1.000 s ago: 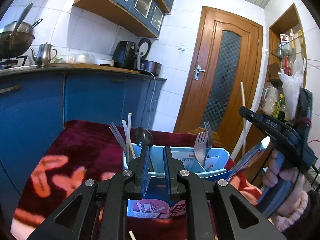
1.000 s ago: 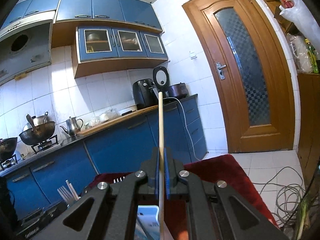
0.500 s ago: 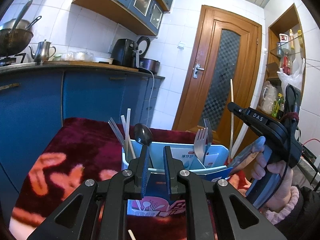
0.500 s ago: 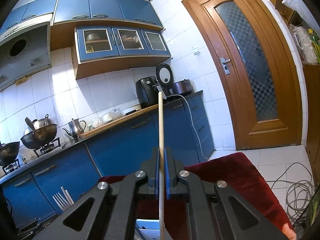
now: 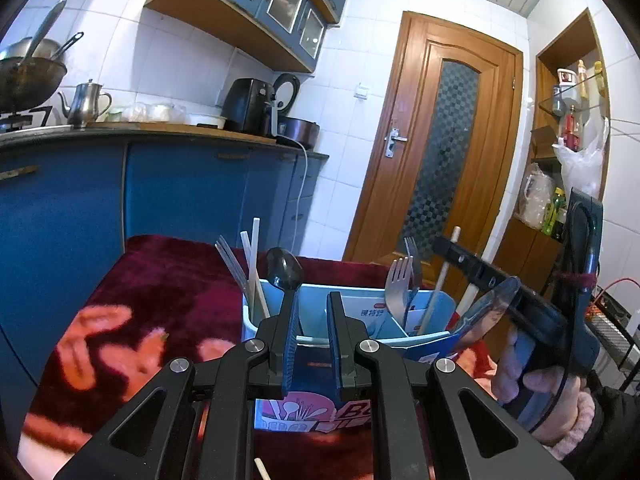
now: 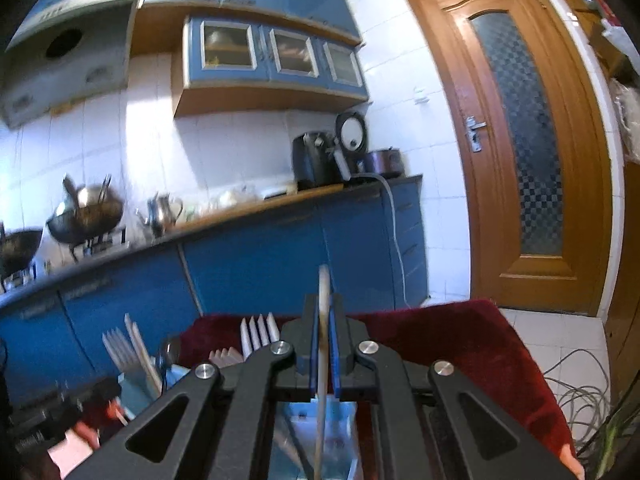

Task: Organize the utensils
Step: 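Carry the black spoon and wooden chopstick into the holder and open both grippers, then withdraw both grippers from the holder back over the blanket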

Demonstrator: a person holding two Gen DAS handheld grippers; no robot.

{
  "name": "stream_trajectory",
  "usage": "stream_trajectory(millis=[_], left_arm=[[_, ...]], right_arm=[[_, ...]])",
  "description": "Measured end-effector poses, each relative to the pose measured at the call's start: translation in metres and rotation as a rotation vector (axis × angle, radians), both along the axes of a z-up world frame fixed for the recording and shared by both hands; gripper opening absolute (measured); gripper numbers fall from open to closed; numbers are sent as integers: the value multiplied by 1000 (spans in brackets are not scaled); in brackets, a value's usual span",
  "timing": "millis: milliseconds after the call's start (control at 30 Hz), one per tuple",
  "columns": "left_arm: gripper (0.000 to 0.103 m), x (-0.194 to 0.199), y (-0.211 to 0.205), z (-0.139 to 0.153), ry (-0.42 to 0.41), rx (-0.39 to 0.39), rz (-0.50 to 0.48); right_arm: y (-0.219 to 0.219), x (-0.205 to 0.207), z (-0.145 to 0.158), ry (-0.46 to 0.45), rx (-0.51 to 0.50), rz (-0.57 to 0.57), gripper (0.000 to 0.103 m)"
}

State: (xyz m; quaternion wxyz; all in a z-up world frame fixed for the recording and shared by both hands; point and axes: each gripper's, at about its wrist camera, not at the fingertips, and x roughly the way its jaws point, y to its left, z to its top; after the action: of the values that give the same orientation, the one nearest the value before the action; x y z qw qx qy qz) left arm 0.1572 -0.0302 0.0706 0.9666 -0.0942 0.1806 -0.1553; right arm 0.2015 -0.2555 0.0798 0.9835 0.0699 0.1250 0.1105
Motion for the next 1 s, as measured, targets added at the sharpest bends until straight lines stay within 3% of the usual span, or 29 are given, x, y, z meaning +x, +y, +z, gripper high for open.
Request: stream_trajectory(millis=[167,467,800,1000], left_arm=[[14,-8,1,7,-4,-2,4],[14,-31,10,13,20,6,18],[14,-59,21,12,104,78,39],[14,-70,31,4,182,79,50]], right_arm=[[-2,-11,2,24,20,11,22],[-6,-49,22,-8,45,5,34],[1,-93,43,10,52,-20,35],[9,-123,42,56,69,-19,35]])
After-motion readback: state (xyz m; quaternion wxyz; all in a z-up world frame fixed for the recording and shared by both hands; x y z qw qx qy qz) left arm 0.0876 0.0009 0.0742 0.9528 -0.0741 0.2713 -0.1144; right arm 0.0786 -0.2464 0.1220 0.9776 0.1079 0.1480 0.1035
